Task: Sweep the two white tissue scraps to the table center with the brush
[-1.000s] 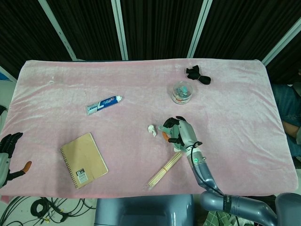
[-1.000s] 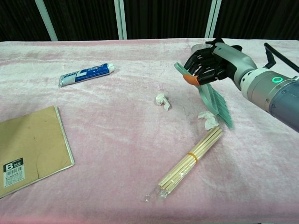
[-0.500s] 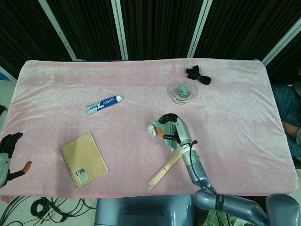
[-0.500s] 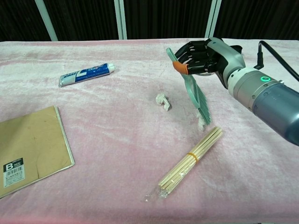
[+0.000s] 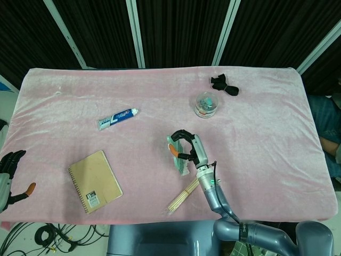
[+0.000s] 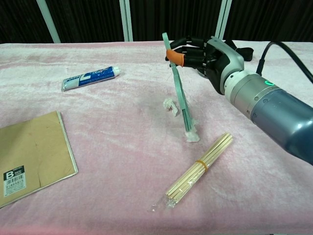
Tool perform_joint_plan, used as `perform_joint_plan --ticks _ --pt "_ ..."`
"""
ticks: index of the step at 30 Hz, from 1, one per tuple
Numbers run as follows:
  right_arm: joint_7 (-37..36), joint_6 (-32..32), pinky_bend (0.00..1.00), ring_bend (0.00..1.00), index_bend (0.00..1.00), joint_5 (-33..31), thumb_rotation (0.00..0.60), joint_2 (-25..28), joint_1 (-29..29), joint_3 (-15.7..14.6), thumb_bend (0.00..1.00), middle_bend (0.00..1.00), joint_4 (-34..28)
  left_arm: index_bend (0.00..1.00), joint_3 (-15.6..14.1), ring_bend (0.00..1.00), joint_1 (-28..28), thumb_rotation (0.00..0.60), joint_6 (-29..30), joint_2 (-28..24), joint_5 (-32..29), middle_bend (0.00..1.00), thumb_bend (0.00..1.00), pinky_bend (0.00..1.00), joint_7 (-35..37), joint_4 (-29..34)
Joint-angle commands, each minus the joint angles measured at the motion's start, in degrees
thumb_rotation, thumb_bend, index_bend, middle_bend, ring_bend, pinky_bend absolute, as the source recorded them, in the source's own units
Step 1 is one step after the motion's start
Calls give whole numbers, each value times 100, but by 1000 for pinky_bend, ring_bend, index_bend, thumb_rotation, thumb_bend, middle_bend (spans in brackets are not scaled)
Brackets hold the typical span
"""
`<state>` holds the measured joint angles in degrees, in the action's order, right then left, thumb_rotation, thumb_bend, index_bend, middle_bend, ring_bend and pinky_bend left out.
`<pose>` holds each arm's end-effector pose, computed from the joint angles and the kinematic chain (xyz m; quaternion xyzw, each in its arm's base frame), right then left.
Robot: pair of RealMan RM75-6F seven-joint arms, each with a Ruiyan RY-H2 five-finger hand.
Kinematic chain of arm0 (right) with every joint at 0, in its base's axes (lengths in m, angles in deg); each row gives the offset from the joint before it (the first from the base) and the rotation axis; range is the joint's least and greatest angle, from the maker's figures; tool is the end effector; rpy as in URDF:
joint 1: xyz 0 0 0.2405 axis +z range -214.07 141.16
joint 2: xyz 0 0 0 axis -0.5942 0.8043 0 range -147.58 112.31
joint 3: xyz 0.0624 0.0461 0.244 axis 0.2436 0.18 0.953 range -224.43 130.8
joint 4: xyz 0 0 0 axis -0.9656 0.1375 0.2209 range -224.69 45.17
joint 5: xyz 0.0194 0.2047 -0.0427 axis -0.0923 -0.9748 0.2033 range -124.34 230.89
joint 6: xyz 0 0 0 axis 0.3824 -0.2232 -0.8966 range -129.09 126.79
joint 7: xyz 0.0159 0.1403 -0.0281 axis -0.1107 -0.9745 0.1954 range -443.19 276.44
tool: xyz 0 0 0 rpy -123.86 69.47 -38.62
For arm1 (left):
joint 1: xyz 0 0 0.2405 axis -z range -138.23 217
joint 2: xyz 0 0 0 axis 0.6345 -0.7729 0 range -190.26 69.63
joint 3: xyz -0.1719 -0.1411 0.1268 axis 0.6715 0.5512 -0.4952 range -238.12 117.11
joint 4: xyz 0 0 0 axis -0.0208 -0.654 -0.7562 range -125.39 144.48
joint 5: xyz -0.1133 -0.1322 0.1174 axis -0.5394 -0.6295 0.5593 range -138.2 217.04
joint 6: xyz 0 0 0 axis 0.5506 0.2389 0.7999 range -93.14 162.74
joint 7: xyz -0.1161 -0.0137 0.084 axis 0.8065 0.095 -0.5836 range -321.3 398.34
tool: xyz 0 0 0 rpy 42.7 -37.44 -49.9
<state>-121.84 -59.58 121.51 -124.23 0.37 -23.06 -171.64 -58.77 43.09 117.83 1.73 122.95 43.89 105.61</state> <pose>-0.0855 -0.3332 -0.0552 0.3348 -0.7058 0.6169 0.0957 -0.3134 0.1694 0.1594 -0.5622 -0.4540 -0.3952 0.5671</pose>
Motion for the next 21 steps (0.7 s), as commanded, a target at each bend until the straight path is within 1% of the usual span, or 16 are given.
perform_joint_plan --ticks 1,7,10,14,17,21 --pt "-298 -22 126 421 835 222 600 174 -78 42 432 726 -212 76 1 0 -2 600 2 -1 -2 87 301 219 4 0" --pt "-99 -221 126 421 837 379 600 344 -128 34 431 727 -126 76 -1 0 -3 600 5 3 2 87 301 220 0 -1" --pt "272 -372 126 421 839 518 600 376 -136 -80 431 728 53 76 -1 0 -3 600 7 6 2 87 302 221 -10 2" --pt "715 -475 126 421 839 557 600 284 -141 -270 431 728 258 76 1 0 -5 600 10 10 -4 87 302 225 -32 9" --pt "800 -490 126 421 838 534 600 157 -129 -339 431 728 351 76 0 0 -9 600 17 11 -5 87 302 225 -41 14" --pt "955 -555 126 421 839 607 600 -51 -27 -364 431 729 693 76 -2 0 -17 600 27 7 -3 87 302 228 -26 12"
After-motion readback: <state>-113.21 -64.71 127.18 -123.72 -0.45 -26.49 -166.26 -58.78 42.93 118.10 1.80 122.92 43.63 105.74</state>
